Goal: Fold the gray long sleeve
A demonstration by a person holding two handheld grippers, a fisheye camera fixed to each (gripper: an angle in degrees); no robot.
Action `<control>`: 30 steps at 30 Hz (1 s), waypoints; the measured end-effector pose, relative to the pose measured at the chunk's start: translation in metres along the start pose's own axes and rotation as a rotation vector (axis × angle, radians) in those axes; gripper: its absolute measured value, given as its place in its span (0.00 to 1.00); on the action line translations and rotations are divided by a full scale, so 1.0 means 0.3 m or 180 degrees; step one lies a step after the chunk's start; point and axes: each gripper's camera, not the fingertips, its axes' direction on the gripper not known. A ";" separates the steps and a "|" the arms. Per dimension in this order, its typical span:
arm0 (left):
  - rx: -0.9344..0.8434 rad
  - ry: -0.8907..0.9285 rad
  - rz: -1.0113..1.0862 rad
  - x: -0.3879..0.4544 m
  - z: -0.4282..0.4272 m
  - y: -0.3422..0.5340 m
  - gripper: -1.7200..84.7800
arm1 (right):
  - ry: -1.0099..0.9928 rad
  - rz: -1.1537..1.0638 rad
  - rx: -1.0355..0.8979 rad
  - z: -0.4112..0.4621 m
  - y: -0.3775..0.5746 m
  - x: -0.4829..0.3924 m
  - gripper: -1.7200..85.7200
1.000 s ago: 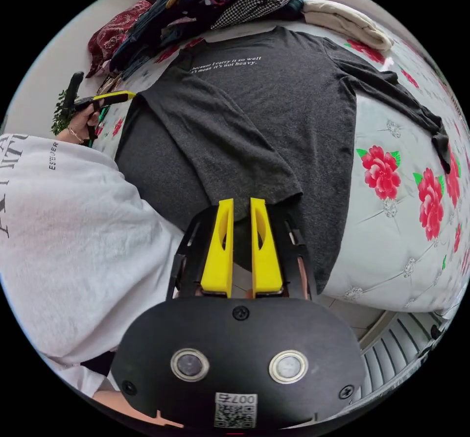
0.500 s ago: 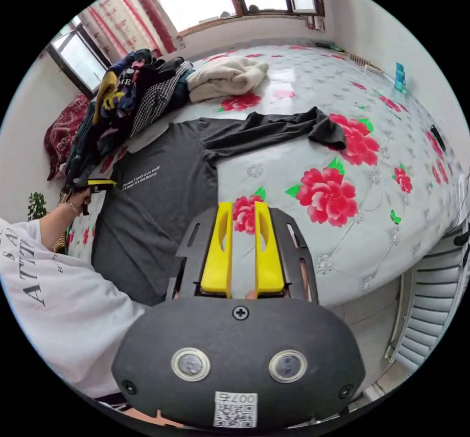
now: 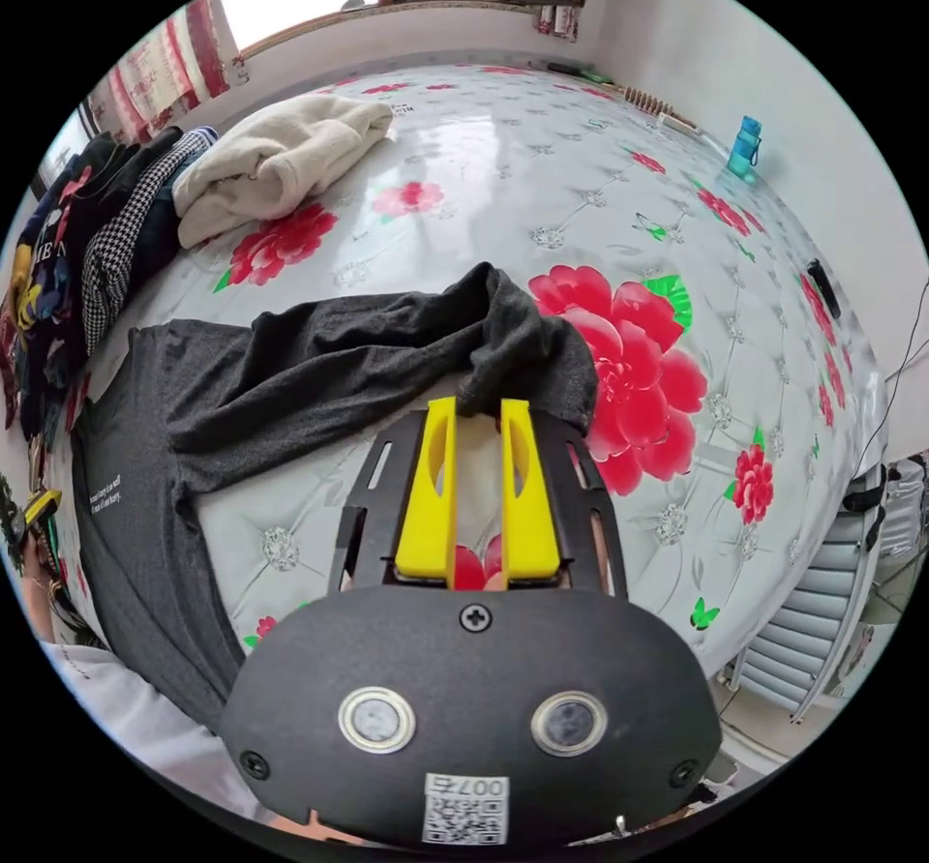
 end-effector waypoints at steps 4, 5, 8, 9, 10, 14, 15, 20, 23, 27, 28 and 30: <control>-0.0031 0.0009 -0.0044 -0.050 -0.021 0.042 0.01 | 0.0108 0.0040 0.0330 -0.166 -0.037 0.055 0.03; -0.0038 0.0030 -0.0048 -0.057 -0.023 0.045 0.01 | -0.0051 -0.0020 0.0406 -0.244 -0.053 0.069 0.02; -0.0003 0.0172 -0.0038 -0.087 -0.052 0.058 0.01 | -0.0288 -0.0046 0.0566 -0.471 -0.093 0.091 0.02; 0.0015 0.0220 -0.0036 -0.100 -0.071 0.062 0.01 | -0.0324 -0.0023 0.0607 -0.521 -0.101 0.094 0.02; 0.0040 0.0270 -0.0033 -0.113 -0.096 0.067 0.01 | -0.0454 -0.0031 0.0679 -0.620 -0.119 0.093 0.02; 0.0208 0.0461 -0.0031 -0.165 -0.188 0.099 0.01 | -0.1230 -0.0261 0.0676 -0.857 -0.195 0.013 0.02; 0.0261 0.0524 -0.0033 -0.185 -0.219 0.114 0.01 | -0.1359 -0.0290 0.0658 -0.872 -0.203 -0.006 0.02; 0.0409 0.0612 -0.0037 -0.263 -0.342 0.197 0.01 | -0.2136 -0.0895 0.0441 -0.945 -0.201 -0.319 0.02; 0.0470 0.0629 -0.0006 -0.310 -0.414 0.264 0.01 | -0.2397 -0.1401 0.0281 -0.975 -0.139 -0.564 0.02; 0.0556 0.0846 0.0107 -0.338 -0.477 0.352 0.02 | -0.2625 -0.1978 0.0077 -0.977 -0.030 -0.875 0.02; 0.0588 0.0925 0.0201 -0.327 -0.489 0.371 0.03 | -0.2672 -0.2096 -0.0019 -0.957 0.005 -0.971 0.02; 0.0606 0.1036 0.0349 -0.301 -0.502 0.387 0.06 | -0.2691 -0.2217 -0.0159 -0.914 0.055 -1.106 0.02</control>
